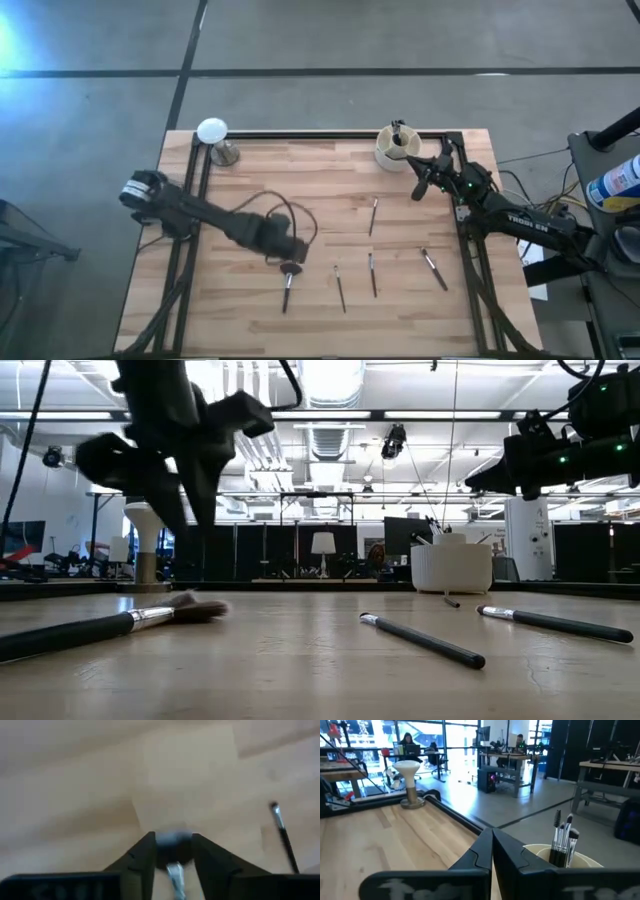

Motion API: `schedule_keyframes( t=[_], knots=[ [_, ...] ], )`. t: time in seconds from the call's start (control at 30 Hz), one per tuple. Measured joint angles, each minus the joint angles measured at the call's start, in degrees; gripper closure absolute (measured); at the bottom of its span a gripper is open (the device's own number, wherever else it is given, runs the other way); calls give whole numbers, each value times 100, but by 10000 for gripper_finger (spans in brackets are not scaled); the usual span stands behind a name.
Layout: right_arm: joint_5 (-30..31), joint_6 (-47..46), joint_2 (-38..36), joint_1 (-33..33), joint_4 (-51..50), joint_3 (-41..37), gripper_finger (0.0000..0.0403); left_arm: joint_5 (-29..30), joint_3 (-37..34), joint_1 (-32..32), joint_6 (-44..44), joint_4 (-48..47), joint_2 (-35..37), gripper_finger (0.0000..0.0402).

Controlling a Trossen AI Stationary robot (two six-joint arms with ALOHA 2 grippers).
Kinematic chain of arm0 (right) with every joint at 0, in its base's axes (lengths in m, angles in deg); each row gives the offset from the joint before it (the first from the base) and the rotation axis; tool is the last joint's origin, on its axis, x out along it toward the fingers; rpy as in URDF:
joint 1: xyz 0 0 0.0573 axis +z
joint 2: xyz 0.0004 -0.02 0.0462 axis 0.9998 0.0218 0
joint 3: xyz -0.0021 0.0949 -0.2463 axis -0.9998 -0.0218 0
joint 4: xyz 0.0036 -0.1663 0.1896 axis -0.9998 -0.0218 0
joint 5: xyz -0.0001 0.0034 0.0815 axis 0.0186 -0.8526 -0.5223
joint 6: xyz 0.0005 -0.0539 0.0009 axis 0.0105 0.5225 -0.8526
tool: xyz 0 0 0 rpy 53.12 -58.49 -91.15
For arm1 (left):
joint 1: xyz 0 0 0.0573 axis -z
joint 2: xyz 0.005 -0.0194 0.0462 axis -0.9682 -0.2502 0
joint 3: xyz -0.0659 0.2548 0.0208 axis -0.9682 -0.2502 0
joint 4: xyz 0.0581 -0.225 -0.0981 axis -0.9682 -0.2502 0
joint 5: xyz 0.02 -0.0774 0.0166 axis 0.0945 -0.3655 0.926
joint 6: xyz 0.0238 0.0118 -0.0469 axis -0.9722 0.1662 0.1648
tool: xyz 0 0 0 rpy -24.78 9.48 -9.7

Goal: Put items in baskets/containers
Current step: Put the black highlighter brush into the white pen organizer

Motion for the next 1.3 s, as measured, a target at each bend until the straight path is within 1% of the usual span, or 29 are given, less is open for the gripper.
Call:
schedule_keyframes(
  t=[0.13, 0.3, 0.43, 0.53, 0.67, 0.77, 0.83, 1.03, 1.1, 1.23, 1.3],
  knots=[
    [2, 67, 11, 0, -5, -17, 394, -61, 295, 402, 869, -58, -500, 243],
    [2, 94, 11, 0, 8, -21, 394, -201, 723, 583, 1345, -44, -1152, 216],
    [2, 94, 17, 0, 47, -28, 394, -421, 1059, 622, 1431, -83, -1555, 209],
    [3, 93, 20, 0, 63, -28, 394, -541, 1260, 622, 1435, -318, -1794, 209],
    [4, 92, 20, 0, 65, -29, 394, -557, 1311, 622, 1540, -366, -1999, 209],
    [6, 92, 20, 0, 64, -30, 394, -571, 1308, 636, 1605, -375, -2092, 223],
    [6, 92, 20, 0, 65, -30, 394, -582, 1291, 649, 1612, -392, -2122, 243],
    [11, 104, 20, 0, 65, -52, 394, -604, 1276, 655, 1457, -637, -2155, 335],
    [15, 151, 20, 0, 65, -56, 394, -558, 1278, 655, 1402, -682, -2151, 357],
    [29, 174, 20, 0, 65, -56, 394, -475, 1264, 614, 1178, -777, -2049, 358],
    [28, 176, 20, 0, 64, -59, 394, -195, 1216, 566, 1103, -1023, -1935, 358]
  ],
)
